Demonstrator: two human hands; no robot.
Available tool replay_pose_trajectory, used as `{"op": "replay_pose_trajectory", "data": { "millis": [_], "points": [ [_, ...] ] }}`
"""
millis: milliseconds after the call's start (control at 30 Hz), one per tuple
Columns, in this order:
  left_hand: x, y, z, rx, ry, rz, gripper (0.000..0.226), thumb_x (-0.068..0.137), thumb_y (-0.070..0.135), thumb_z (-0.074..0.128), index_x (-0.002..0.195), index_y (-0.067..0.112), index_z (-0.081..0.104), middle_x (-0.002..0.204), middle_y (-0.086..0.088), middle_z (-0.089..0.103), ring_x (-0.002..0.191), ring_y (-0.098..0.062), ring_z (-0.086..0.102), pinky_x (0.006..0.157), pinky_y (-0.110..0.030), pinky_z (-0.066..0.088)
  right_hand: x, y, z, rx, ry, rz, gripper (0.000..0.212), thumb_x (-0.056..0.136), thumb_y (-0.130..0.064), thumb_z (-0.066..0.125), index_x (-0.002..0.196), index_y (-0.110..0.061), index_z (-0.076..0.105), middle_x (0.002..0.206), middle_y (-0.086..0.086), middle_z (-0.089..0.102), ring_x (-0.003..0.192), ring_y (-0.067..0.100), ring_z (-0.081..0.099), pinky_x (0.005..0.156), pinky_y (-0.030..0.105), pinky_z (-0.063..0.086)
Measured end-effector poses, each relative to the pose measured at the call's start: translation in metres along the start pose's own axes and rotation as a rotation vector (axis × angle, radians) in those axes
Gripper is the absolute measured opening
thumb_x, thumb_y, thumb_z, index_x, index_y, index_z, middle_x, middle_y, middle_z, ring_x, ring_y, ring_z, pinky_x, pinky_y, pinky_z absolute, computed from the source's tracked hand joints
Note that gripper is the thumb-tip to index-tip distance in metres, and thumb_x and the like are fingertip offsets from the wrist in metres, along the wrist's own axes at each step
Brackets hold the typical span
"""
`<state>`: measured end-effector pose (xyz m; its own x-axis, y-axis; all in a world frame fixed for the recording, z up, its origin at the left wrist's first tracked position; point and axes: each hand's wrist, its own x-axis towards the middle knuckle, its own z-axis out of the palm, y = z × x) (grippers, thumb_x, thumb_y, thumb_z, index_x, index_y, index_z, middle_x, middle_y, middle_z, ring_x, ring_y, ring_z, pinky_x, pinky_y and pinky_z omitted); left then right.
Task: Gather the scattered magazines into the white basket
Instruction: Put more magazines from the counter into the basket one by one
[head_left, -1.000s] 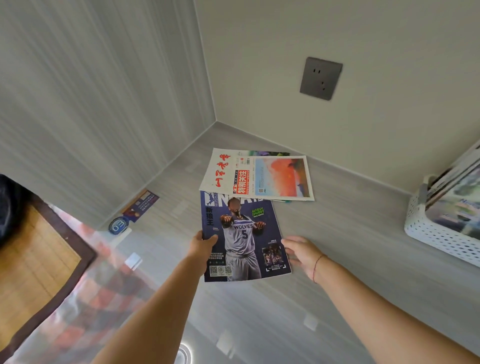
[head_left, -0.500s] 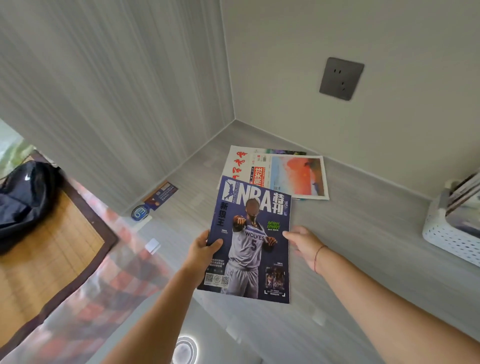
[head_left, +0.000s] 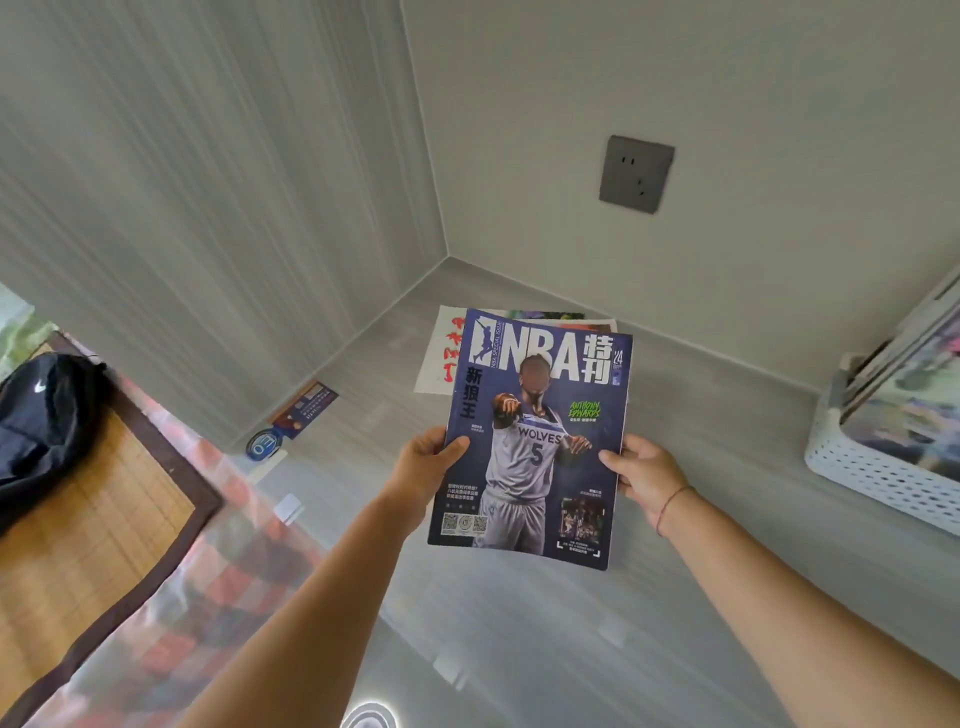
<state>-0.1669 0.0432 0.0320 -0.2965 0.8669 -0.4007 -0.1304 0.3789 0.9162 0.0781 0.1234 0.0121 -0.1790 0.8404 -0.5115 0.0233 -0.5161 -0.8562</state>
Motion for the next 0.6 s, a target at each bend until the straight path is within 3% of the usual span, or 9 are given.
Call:
{"op": "replay_pose_trajectory", "data": {
  "millis": [200,300,433,500,600],
  "points": [
    [0.033,0.035,0.099,0.064,-0.080,0.085,0.021,0.086,-0.002,0.060,0.095,0.015,0.070,0.089,0.003,0.070,0.064,-0.002,0.069,0.056,-0.016,0.054,-0.016,-0.035,-0.092,0.080,0.242,-0.176,0.026,0.085,0.006,0.055,0.110,0.004,0.061,0.086,0.005,0.065,0.070,0.012,0.058,0.053,0.013,0.050],
    [0.044,0.053,0.165,0.105,-0.164,0.135,0.020,0.089,0.000,0.056,0.101,0.011,0.068,0.096,-0.003,0.068,0.071,-0.011,0.066,0.060,-0.017,0.054,-0.030,-0.056,-0.150,0.105,0.356,-0.260,0.027,0.084,0.005,0.057,0.108,-0.005,0.063,0.089,0.003,0.068,0.070,0.007,0.062,0.059,0.017,0.052],
    [0.045,0.082,0.261,0.162,-0.356,0.237,0.027,0.091,-0.001,0.051,0.115,-0.001,0.063,0.105,-0.009,0.065,0.087,-0.020,0.062,0.070,-0.020,0.054,-0.054,-0.086,-0.234,0.109,0.502,-0.350,0.033,0.084,0.006,0.057,0.113,-0.008,0.061,0.069,-0.015,0.071,0.063,0.003,0.064,0.060,0.020,0.052],
    [0.039,0.099,0.309,0.149,-0.409,0.268,0.027,0.089,-0.003,0.055,0.114,-0.002,0.064,0.103,-0.011,0.066,0.080,-0.018,0.063,0.068,-0.018,0.055,-0.067,-0.098,-0.277,0.112,0.596,-0.377,0.034,0.083,0.004,0.059,0.117,-0.003,0.061,0.088,-0.002,0.071,0.076,0.015,0.063,0.072,0.031,0.051],
    [0.031,0.117,0.372,0.117,-0.446,0.289,0.026,0.084,-0.006,0.059,0.109,-0.004,0.066,0.098,-0.010,0.067,0.062,-0.005,0.064,0.057,-0.014,0.054,-0.083,-0.116,-0.333,0.096,0.708,-0.432,0.036,0.083,0.002,0.061,0.118,-0.001,0.060,0.100,0.010,0.064,0.080,0.019,0.060,0.069,0.025,0.052]
  ]
}}
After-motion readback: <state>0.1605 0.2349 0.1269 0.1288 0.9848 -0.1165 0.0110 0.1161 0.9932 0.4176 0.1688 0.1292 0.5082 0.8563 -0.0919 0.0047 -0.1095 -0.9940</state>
